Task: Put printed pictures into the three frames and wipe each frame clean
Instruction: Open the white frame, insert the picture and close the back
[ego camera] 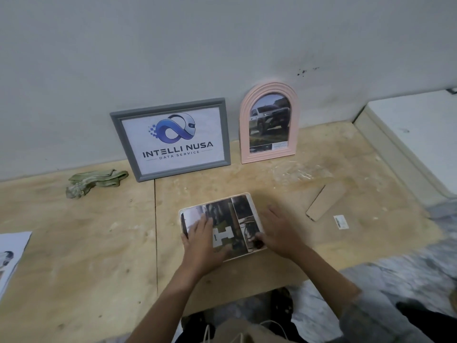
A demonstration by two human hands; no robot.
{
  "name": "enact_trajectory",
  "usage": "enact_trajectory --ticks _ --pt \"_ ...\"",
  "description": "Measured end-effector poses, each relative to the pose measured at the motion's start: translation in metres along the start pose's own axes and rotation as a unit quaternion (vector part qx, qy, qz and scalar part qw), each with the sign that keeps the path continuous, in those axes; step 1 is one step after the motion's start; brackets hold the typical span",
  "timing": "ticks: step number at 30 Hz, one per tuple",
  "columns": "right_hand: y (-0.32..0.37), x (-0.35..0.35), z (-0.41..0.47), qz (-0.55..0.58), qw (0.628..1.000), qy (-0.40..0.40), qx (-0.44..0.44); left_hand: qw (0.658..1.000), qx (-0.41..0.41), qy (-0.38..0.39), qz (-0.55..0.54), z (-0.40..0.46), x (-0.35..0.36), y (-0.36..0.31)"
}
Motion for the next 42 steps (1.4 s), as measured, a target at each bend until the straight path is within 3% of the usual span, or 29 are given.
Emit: enact_trajectory --ticks 4,7,12,16,23,28,35,42 --pt "-0.067 -0.018 -0.021 -0.001 0.997 0.015 0.074 0.994 0.019 -0.040 -0.099 -0.005 0.021 -0.068" --pt "-0.121 -0.046 -0.040 0.045 0.983 -0.008 0.179 0.987 0.002 -0.028 -0.161 0.002 0.041 -0.114" --pt "-0.176 -0.075 -0.063 0.031 0.973 -0.019 0.227 0.979 -0.077 0.014 -0.190 0.015 0.081 -0.153" --pt "-0.210 -0.081 -0.072 -0.001 0.966 -0.019 0.257 0.979 -0.091 -0.004 -0.182 0.019 0.092 -0.178" --pt "-0.214 -0.073 -0.075 0.073 0.955 -0.060 0.281 0.967 -0.128 -0.018 -0.219 0.024 0.103 -0.193" --pt "-0.217 -0.081 -0.067 0.110 0.943 -0.069 0.307 0.909 -0.246 -0.026 -0.335 0.030 0.107 -0.178" --pt "-0.224 -0.091 -0.065 0.154 0.912 -0.079 0.372 0.906 -0.267 0.010 -0.328 0.029 0.115 -0.175" --pt "-0.174 -0.080 -0.049 0.199 0.925 -0.036 0.320 0.910 -0.271 -0.064 -0.307 0.010 0.070 -0.141"
Point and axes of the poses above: each hand's wrist, its own z-axis towards the middle knuckle, its own x-axis out of the palm, y = z × x, the point moved 7 cm from there along z, towards the middle knuckle, and after that the axes turned 7 degrees about -x, right-handed, at the moved point
